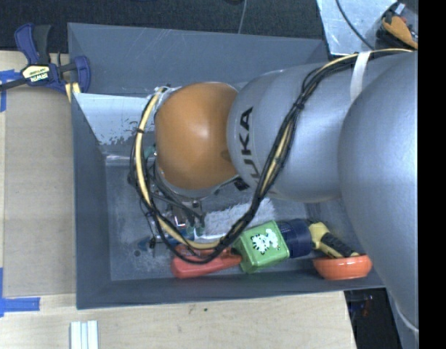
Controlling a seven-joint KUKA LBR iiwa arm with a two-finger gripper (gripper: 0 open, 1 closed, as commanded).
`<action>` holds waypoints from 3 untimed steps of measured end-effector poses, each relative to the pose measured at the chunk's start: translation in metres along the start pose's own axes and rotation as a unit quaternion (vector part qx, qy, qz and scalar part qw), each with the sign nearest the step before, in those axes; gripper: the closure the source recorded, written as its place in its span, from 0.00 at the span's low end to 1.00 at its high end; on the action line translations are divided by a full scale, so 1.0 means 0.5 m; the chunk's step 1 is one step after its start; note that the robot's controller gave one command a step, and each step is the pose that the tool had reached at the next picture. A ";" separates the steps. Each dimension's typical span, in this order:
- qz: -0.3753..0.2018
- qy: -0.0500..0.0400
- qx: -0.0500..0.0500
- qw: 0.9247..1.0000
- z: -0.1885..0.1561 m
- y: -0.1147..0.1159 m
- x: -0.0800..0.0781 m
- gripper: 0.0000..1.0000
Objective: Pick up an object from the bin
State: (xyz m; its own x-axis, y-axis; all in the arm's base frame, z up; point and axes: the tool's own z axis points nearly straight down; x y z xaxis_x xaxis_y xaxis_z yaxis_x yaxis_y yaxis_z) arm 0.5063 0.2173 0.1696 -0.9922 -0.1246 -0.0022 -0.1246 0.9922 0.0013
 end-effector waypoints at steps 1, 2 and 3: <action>-0.011 -0.003 0.003 1.000 0.011 -0.103 -0.010 0.00; -0.002 -0.003 -0.002 1.000 -0.156 -0.030 0.017 1.00; -0.002 -0.002 -0.001 1.000 -0.156 -0.030 0.017 1.00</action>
Offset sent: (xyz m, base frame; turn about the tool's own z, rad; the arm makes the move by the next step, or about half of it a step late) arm -0.0074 -0.0160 0.0776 -0.0028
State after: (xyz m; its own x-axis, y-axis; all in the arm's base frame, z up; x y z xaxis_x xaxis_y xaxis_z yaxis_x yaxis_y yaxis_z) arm 0.4998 0.2011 0.2476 -0.9918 -0.1277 -0.0070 -0.1277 0.9918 0.0043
